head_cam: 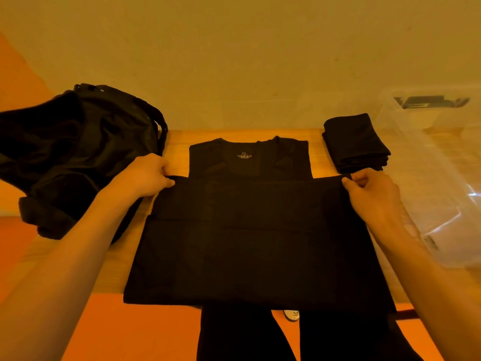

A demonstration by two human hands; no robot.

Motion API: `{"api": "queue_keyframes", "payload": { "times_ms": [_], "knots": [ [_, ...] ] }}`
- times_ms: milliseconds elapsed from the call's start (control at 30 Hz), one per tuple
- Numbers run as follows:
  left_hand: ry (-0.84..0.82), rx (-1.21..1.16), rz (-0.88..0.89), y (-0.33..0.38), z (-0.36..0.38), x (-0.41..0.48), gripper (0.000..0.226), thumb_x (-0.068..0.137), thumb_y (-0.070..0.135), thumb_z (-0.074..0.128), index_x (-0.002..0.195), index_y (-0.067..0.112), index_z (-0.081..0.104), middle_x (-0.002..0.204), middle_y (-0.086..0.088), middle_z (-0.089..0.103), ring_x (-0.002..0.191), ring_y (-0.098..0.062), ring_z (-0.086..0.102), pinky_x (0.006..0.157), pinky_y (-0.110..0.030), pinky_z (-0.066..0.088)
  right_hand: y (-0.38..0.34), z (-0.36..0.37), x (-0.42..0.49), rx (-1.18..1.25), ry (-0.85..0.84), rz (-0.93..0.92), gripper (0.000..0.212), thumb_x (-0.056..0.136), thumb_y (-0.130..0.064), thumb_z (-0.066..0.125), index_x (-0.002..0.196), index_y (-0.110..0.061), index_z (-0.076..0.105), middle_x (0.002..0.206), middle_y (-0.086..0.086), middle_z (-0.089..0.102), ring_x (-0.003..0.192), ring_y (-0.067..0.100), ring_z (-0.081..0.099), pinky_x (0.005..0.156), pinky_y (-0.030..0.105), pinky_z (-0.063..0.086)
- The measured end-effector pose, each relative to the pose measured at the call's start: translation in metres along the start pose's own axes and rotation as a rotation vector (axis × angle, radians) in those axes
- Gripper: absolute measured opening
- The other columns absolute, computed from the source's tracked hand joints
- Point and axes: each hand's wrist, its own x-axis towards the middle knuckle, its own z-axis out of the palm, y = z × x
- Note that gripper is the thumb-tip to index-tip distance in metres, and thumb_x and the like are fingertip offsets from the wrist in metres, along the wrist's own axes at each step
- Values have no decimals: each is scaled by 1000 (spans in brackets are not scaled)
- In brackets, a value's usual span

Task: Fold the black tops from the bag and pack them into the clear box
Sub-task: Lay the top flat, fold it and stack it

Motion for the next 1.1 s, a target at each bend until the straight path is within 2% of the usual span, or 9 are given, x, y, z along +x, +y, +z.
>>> {"api": "queue_keyframes", "payload": {
  "times_ms": [67,167,433,533,667,867,967,1033,1100],
  "knots": [
    [11,-190,-28,-2,-4,-5,9,95,15,70,99,10,63,91,-13,68,75,-21,66,63,-33,50,-2,-5,-1,7,17,-3,10,100,-27,61,95,-18,60,81,-5,55,72,7,47,60,26,33],
    [79,-389,-33,-6,-10,-13,9,93,6,71,99,10,65,93,-12,69,70,-19,64,58,-28,43,-6,-10,-1,20,47,-22,10,99,-27,62,96,-17,61,86,-1,59,85,15,54,76,30,39],
    [224,-555,8,-6,-29,-27,15,88,7,76,96,11,65,89,-6,67,68,-17,59,60,-25,42,-10,-20,6,93,113,-77,17,97,-29,65,101,-13,70,84,1,65,86,18,63,80,35,48],
    [262,-552,5,-3,-31,-25,16,87,8,77,97,12,65,90,-5,68,67,-16,59,61,-26,43,-11,-19,10,74,133,-100,16,97,-29,65,99,-14,70,79,1,65,81,19,63,78,32,46],
    [304,-504,-20,-2,-28,-16,16,88,10,77,95,15,65,93,-5,69,69,-17,63,61,-26,44,-14,-13,17,-37,182,-159,14,97,-30,65,94,-16,69,69,-3,61,66,11,57,60,20,37],
    [376,-386,16,-6,-18,-8,16,88,13,78,97,14,65,93,-4,69,65,-17,67,67,-25,49,-19,-4,26,-221,220,-262,16,98,-32,63,100,-17,69,65,-4,58,63,15,54,54,26,35],
    [487,-296,42,-5,-11,-8,19,90,15,76,104,15,63,107,-5,67,75,-20,69,70,-29,52,-28,-2,23,-265,203,-289,26,99,-28,62,120,-13,63,75,0,61,76,24,63,64,32,42],
    [648,-186,136,4,0,-21,22,92,19,72,110,15,62,124,-7,57,85,-20,65,77,-34,54,-34,2,11,-274,127,-247,42,99,-27,61,138,-17,50,92,6,65,90,27,65,70,37,49],
    [716,-202,243,21,18,-46,19,95,27,68,109,16,62,130,-4,48,92,-15,59,80,-31,52,-35,12,-16,-307,67,-305,48,98,-30,61,142,-18,46,112,9,63,104,26,61,78,34,49]
  ]
}}
